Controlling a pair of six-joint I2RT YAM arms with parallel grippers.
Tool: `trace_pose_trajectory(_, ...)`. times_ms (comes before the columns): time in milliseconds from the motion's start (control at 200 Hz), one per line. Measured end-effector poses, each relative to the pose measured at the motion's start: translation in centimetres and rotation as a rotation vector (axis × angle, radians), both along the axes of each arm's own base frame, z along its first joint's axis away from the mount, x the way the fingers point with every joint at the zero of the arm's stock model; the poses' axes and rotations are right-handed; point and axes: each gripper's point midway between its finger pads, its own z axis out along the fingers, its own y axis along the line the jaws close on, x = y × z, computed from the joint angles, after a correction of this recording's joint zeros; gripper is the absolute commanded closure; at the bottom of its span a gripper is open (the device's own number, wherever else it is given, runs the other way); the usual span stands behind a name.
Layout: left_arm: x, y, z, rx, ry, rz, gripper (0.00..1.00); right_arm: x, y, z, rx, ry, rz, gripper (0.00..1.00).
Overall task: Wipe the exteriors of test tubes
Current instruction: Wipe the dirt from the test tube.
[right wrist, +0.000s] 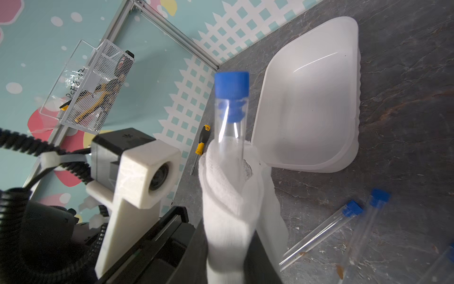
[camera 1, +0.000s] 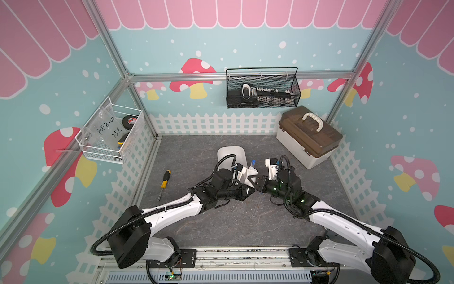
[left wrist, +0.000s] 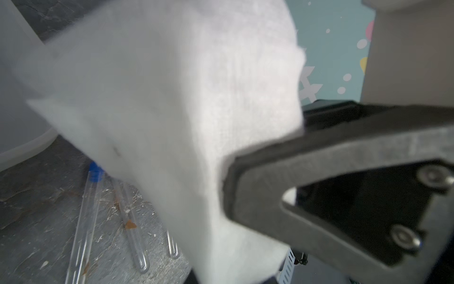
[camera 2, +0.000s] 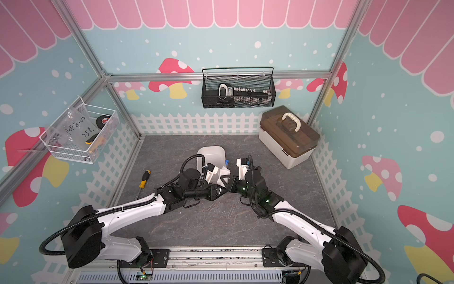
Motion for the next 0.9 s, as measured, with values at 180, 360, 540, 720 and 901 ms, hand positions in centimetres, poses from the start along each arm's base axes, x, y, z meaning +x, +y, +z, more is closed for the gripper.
trace_pose_trajectory(180, 0.0, 0.0, 0.0, -0.001, -0.001, 0.001, 0.87, 0.2, -0.1, 0.0, -0.005, -0.005, -0.009, 0.80)
trace_pose_trajectory(360, 0.0, 0.0, 0.0, -0.001, -0.001, 0.000, 0.87, 2.2, -0.9, 1.4, -0.011, -0.040, -0.049, 0.80)
trace_pose_trajectory(540, 0.0, 0.0, 0.0, -0.002, -0.001, 0.001, 0.87, 4.5, -2.0, 3.3, -0.005, -0.080, -0.096, 0.80)
trace_pose_trajectory(720, 0.1, -0.1, 0.3, -0.008, -0.007, 0.000, 0.87, 4.3, -1.8, 3.4, 0.002, -0.077, -0.081, 0.80)
trace_pose_trajectory(901, 0.1, -0.1, 0.3, -0.009, -0.008, 0.000, 0.87, 2.1, -0.6, 1.6, 0.007, -0.036, -0.028, 0.80)
